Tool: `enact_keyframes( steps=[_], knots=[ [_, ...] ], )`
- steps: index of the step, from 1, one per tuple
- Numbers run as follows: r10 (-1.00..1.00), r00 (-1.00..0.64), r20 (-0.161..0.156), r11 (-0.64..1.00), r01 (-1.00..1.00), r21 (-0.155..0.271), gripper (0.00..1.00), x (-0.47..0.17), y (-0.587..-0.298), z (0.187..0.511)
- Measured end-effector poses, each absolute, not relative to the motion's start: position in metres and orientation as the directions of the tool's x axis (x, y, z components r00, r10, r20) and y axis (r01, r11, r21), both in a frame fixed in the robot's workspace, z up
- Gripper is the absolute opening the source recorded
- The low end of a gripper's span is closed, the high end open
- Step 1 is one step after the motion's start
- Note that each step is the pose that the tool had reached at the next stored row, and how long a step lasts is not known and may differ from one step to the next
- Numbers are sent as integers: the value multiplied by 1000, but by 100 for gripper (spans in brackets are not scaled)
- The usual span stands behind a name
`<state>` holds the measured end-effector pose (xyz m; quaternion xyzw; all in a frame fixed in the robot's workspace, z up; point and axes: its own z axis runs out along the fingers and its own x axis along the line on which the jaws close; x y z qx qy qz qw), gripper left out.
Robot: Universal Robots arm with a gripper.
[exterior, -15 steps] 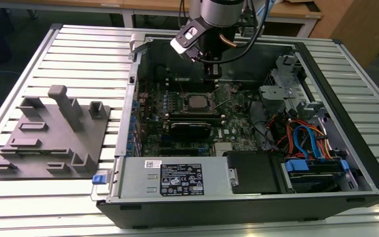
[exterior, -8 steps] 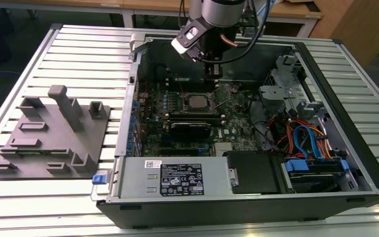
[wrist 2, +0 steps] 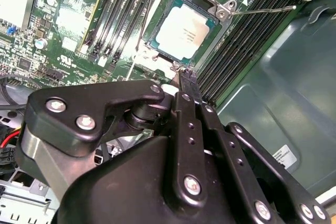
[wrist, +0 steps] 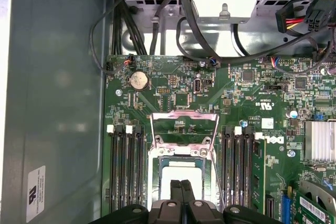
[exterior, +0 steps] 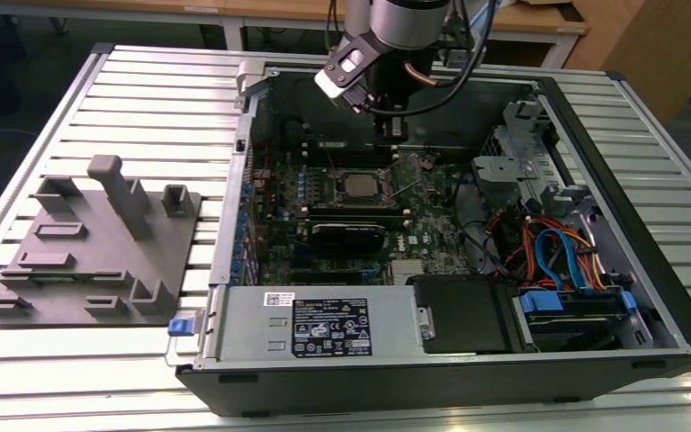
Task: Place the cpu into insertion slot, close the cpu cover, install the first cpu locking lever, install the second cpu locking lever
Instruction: 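Close the cpu cover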
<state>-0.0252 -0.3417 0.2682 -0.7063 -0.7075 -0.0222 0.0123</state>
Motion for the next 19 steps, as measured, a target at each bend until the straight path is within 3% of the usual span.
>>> enact_keyframes(
  steps=[19],
  knots=[
    [999,-2,48,1,1000,14,11,-18,-342,268]
  ],
)
